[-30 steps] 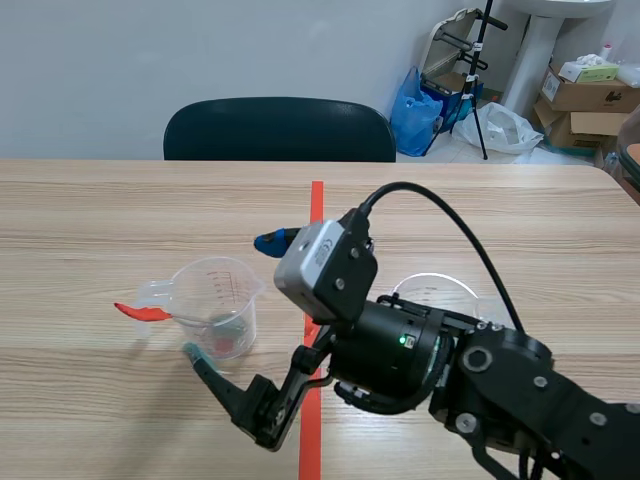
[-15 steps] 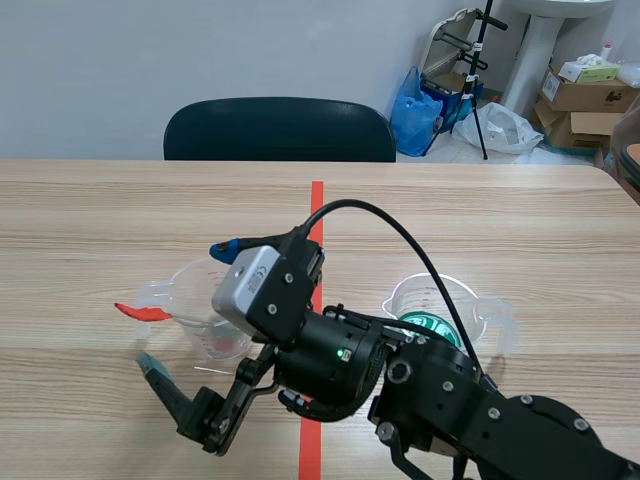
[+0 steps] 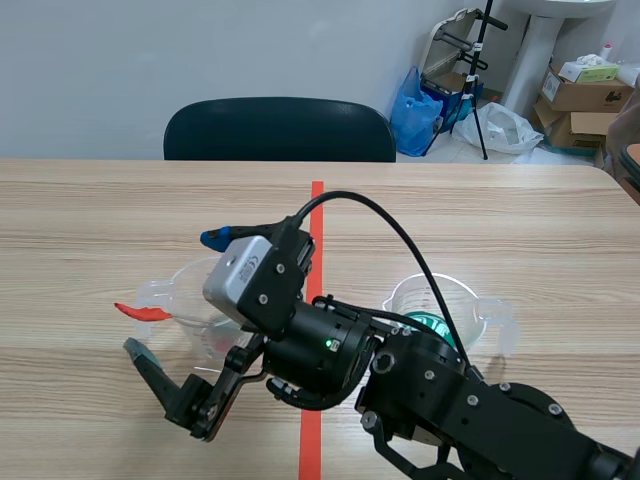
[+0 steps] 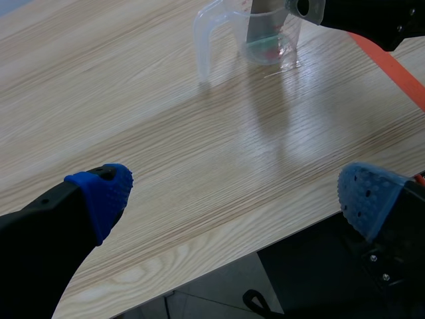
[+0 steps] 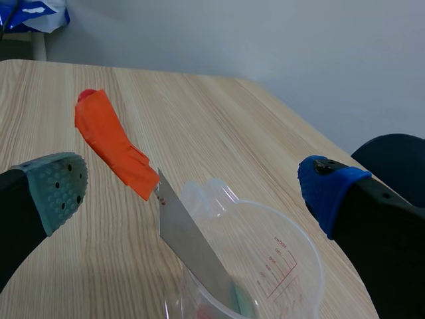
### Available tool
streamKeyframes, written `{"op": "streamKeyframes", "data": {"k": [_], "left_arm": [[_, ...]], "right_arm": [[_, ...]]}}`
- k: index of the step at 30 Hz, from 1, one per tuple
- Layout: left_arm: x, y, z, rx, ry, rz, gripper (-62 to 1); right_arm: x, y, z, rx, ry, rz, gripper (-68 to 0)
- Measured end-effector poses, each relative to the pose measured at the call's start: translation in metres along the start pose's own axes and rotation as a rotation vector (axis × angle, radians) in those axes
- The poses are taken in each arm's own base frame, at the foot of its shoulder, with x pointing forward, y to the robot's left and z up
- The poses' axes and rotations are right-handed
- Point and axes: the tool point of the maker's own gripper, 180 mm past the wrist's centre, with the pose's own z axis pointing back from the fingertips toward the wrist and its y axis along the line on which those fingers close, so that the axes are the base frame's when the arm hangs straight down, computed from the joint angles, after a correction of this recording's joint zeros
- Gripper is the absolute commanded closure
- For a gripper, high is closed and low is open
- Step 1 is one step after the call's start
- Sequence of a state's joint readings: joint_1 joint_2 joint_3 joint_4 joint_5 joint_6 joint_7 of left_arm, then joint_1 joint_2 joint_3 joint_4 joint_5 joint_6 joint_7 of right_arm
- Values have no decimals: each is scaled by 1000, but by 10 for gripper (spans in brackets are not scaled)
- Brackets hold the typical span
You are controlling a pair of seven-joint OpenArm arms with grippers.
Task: Do the redox reaction experiment
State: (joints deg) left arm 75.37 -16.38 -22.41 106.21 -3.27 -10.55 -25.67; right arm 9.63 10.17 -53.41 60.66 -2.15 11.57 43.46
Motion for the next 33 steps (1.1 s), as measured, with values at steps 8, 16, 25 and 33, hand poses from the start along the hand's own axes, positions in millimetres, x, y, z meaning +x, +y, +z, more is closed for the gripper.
{"op": "streamKeyframes", "data": {"k": [8,16,25,33], "left_arm": [[6,0,0,0,-35,0,-623],[6,0,0,0,-35,0,-623],[7,0,0,2,-37,4,-623],[7,1,0,3,-37,6,-623]], "right_arm": [[0,-4,0,-24,0,17,-476],[1,-4,0,-24,-7,18,-228],[13,-6,7,-19,-78,24,-76],[8,-6,7,-18,-53,24,-21]]}}
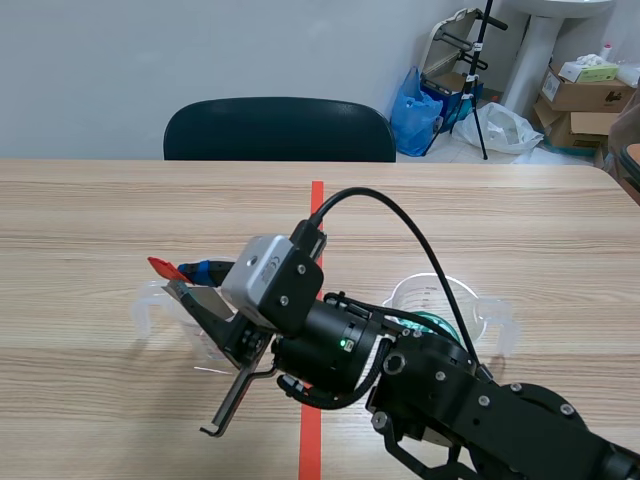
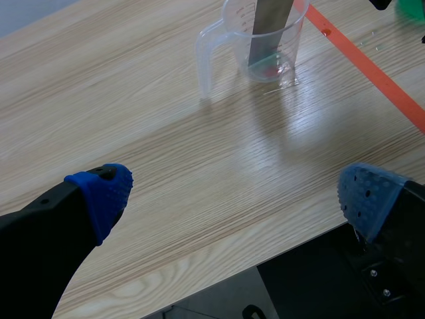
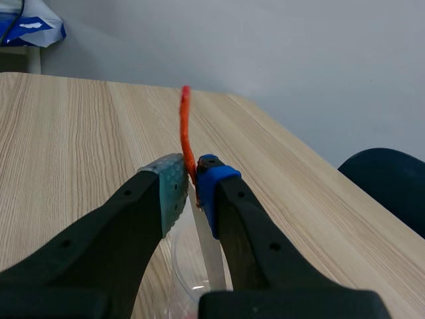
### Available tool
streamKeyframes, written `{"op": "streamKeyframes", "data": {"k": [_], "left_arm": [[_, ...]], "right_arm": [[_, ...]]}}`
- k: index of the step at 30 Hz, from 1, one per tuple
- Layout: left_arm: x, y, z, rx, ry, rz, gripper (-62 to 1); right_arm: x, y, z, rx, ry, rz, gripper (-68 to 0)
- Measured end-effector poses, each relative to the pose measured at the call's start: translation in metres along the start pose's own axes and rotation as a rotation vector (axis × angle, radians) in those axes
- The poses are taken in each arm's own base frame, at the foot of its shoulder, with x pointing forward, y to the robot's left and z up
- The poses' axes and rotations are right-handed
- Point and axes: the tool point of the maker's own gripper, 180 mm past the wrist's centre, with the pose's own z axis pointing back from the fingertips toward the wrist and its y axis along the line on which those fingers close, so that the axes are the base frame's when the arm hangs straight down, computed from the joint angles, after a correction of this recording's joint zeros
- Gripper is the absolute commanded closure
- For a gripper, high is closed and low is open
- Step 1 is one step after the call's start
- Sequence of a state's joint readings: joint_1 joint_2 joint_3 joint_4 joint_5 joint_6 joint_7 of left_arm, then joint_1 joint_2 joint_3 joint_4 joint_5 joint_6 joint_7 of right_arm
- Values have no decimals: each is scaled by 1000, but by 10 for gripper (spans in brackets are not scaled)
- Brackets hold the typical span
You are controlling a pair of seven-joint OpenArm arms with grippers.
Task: Do the redox reaction experiment
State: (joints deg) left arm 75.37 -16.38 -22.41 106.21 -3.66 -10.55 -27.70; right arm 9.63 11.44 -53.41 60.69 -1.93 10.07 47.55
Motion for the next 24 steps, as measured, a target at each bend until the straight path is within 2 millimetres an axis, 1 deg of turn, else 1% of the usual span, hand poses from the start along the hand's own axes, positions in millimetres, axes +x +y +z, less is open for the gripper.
{"op": "streamKeyframes", "data": {"k": [1,12,17,21,24], "left_arm": [[0,0,0,0,0,0,-623],[0,0,0,0,0,0,-623],[0,0,0,0,0,0,-623],[0,0,0,0,0,0,-623],[0,0,0,0,0,0,-623]], "right_arm": [[0,0,0,0,0,0,-11],[0,0,0,0,3,1,-13],[2,-6,-3,2,-6,18,-13],[10,-11,-6,3,-41,34,-13],[9,-11,-6,6,-32,33,-13]]}}
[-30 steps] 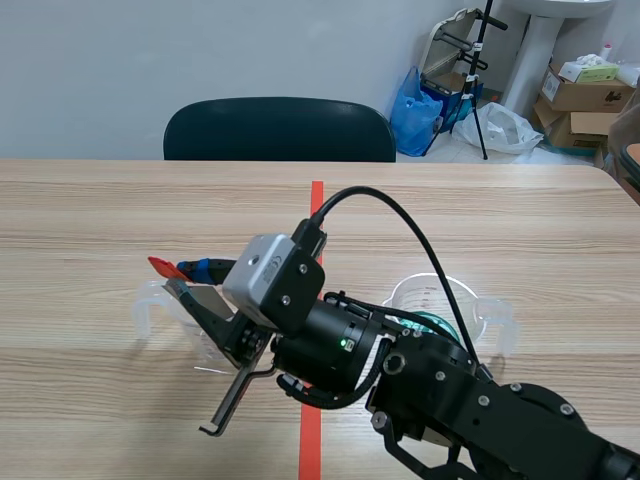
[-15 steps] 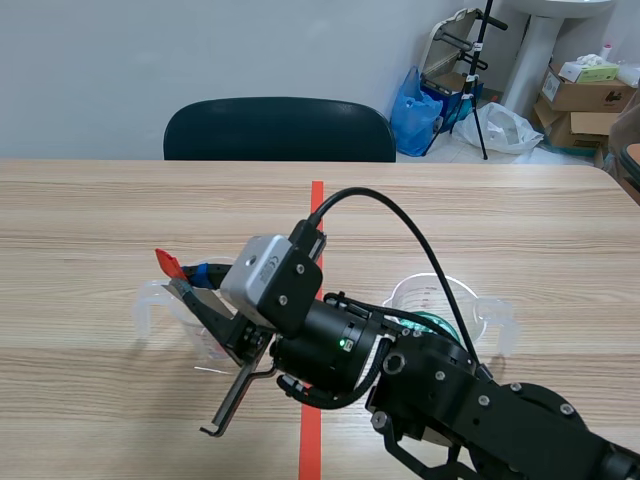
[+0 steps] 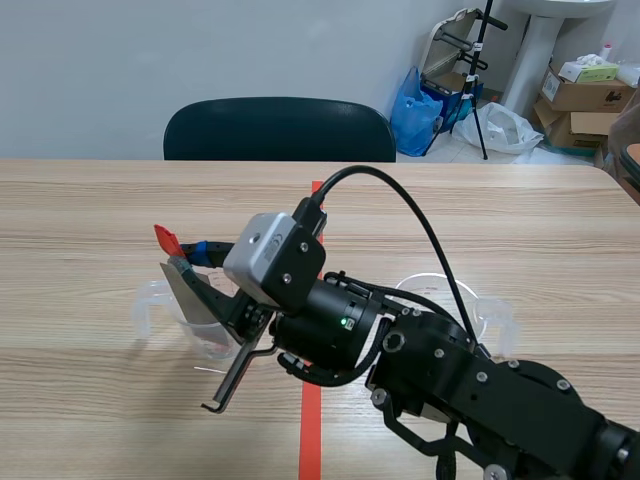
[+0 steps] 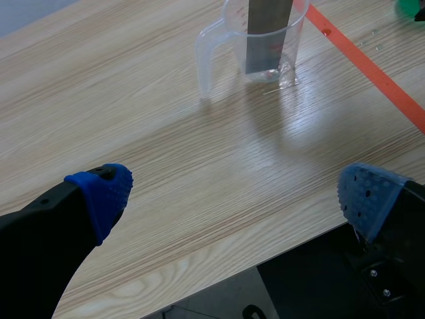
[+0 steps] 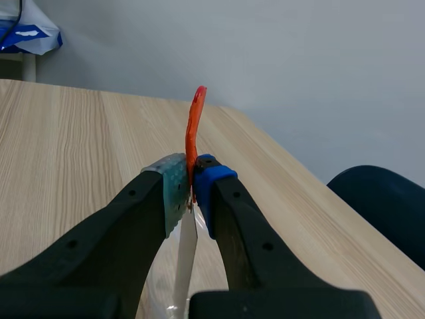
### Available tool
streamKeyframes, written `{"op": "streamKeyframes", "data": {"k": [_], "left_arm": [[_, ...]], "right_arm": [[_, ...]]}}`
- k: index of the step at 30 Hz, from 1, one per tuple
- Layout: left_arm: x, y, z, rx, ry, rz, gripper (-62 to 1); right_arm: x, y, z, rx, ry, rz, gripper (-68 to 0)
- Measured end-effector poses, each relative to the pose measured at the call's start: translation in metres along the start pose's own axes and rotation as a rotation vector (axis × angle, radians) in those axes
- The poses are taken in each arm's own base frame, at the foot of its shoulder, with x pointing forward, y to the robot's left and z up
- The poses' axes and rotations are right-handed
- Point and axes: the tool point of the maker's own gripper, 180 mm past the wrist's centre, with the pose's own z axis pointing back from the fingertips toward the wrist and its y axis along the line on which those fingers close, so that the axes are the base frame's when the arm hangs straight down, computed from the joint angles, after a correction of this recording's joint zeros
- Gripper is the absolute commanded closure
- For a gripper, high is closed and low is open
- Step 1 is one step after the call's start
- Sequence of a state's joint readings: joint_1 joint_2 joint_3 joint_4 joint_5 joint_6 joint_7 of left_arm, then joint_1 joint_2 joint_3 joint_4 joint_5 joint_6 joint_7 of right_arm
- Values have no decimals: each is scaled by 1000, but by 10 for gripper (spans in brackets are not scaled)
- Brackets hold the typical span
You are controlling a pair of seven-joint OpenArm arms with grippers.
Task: Do the redox reaction experiment
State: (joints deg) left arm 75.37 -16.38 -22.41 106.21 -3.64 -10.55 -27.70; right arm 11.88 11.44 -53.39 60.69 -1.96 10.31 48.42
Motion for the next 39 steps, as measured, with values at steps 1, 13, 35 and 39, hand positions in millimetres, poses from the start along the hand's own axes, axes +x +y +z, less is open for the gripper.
{"op": "streamKeyframes", "data": {"k": [1,13,35,39], "left_arm": [[0,0,0,0,0,0,-623],[0,0,0,0,0,0,-623],[0,0,0,0,0,0,-623],[0,0,0,1,0,0,-623]], "right_arm": [[-1,0,0,0,8,-1,-13],[0,-20,7,0,6,-121,-13],[33,-53,-17,12,53,-37,-13],[42,-57,-23,2,58,-37,-13]]}}
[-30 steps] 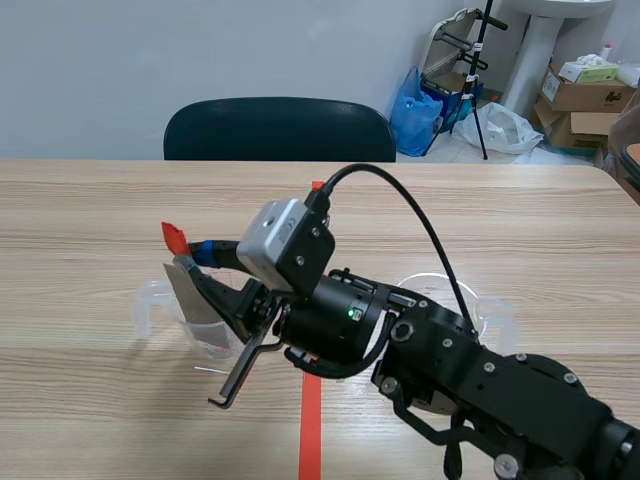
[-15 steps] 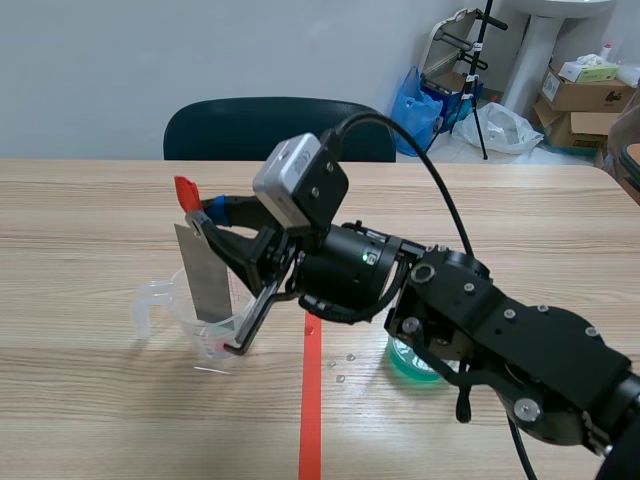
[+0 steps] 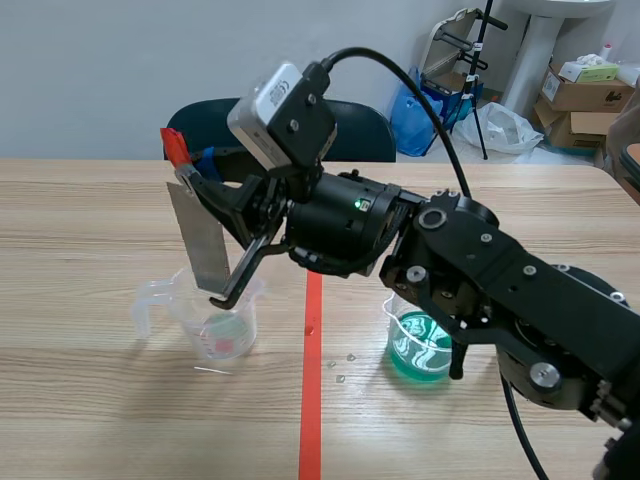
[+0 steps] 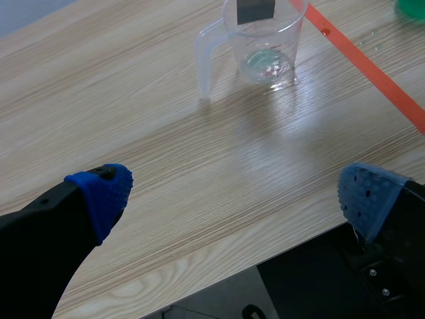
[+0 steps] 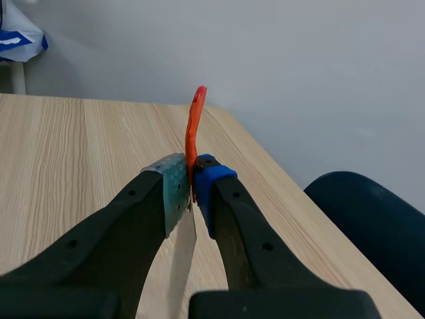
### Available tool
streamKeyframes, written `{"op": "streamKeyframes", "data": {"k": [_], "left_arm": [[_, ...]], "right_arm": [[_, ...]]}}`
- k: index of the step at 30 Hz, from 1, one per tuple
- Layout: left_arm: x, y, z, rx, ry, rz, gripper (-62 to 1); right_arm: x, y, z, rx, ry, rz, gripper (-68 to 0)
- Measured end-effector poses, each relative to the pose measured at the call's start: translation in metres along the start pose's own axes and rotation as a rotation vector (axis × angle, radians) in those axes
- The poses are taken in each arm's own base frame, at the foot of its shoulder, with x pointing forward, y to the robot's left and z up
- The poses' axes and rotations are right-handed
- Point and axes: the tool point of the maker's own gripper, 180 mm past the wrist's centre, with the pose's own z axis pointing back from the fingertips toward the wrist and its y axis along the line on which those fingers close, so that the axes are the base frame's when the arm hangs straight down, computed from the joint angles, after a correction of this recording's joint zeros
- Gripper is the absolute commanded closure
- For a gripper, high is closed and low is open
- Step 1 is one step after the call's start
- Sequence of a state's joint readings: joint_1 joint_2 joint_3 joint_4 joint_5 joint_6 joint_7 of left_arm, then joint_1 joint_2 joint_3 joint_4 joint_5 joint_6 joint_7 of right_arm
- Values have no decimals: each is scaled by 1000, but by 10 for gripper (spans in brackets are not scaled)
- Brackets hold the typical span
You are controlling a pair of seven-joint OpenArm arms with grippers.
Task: Do the redox reaction experiment
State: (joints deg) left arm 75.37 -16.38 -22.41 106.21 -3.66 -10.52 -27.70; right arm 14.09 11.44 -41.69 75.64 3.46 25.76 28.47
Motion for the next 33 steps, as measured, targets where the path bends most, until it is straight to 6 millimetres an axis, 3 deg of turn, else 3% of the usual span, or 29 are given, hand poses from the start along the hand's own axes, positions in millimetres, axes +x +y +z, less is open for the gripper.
{"op": "streamKeyframes", "data": {"k": [16,33], "left_arm": [[0,0,0,0,0,0,-623],[0,0,0,0,0,0,-623]], "right_arm": [[55,-4,-10,-3,25,-43,-14],[48,-3,-10,-7,101,-26,-14]]}}
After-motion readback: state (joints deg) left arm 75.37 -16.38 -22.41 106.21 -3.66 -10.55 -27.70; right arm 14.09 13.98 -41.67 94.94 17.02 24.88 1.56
